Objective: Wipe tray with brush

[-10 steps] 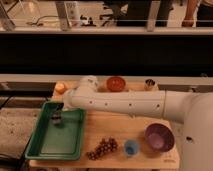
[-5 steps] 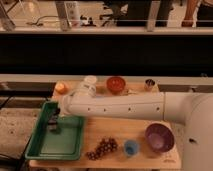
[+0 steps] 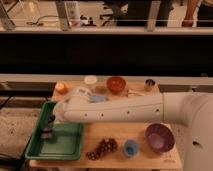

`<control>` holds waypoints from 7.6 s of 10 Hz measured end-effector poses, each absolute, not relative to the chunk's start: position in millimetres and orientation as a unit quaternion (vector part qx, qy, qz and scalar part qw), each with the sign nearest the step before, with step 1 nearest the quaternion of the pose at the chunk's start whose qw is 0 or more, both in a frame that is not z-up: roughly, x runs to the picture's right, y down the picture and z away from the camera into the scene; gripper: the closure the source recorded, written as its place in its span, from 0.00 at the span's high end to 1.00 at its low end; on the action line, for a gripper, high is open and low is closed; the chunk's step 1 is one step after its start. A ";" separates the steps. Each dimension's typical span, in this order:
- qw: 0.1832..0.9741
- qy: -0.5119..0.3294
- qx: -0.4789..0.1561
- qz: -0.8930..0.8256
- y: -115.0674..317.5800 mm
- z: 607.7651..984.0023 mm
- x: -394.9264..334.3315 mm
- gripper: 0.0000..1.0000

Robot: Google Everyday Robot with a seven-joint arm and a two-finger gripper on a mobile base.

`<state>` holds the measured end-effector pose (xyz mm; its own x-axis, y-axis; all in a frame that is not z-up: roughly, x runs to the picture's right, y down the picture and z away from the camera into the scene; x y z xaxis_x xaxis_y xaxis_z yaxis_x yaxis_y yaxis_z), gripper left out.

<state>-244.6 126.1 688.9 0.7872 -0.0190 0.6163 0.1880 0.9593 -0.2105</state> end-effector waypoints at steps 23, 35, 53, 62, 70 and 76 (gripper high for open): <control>0.967 -0.213 -0.131 0.036 182.5 645.2 -144.4 0.00; 0.979 -0.182 -0.091 0.007 93.5 715.1 -93.3 0.00; 0.962 -0.252 -0.090 -0.055 34.7 761.0 -193.4 0.00; 0.946 -0.300 -0.095 -0.072 59.0 731.4 -235.9 0.00; 0.940 -0.308 -0.128 -0.068 140.9 688.5 -235.1 0.00; 0.943 -0.300 -0.139 -0.043 165.2 652.3 -215.6 0.00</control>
